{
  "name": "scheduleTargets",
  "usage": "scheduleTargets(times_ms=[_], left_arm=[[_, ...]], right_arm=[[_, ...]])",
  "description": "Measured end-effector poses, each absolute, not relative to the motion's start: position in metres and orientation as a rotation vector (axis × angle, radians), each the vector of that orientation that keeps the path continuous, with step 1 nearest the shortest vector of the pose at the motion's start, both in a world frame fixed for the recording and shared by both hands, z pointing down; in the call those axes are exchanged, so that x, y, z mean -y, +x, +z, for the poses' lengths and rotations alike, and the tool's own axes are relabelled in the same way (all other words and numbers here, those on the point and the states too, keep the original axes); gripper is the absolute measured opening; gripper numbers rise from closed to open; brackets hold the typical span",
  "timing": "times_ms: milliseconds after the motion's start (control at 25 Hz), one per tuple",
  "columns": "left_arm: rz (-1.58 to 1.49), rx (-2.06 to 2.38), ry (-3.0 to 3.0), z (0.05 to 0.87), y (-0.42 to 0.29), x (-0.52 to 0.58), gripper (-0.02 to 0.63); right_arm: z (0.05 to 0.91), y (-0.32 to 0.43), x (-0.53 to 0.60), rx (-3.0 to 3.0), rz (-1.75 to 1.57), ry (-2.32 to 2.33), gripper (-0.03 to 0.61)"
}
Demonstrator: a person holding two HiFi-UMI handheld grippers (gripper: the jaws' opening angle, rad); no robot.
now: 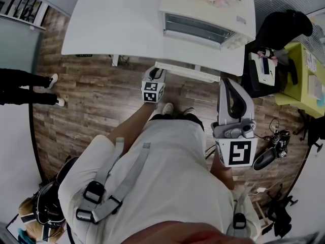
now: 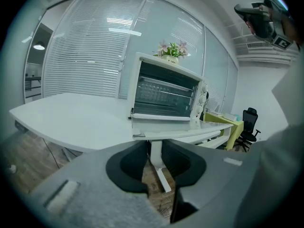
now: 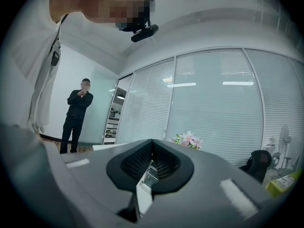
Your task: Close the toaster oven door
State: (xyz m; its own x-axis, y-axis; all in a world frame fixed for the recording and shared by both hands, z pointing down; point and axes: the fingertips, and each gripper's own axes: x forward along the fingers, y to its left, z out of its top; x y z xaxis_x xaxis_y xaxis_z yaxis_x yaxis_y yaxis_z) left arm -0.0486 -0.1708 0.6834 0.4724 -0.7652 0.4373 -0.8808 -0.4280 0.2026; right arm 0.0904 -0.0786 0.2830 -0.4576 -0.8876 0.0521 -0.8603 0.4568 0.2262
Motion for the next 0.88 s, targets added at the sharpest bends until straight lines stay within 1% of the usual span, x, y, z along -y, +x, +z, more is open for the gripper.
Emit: scheduleTargets(times_ms=[880], left_arm=[[0.309, 1.422, 2.342, 0.641, -0.047, 0.183, 0.094]], right_arm=[[0.280, 0.090, 0.082, 2.539, -0.262, 1.531, 0.005]])
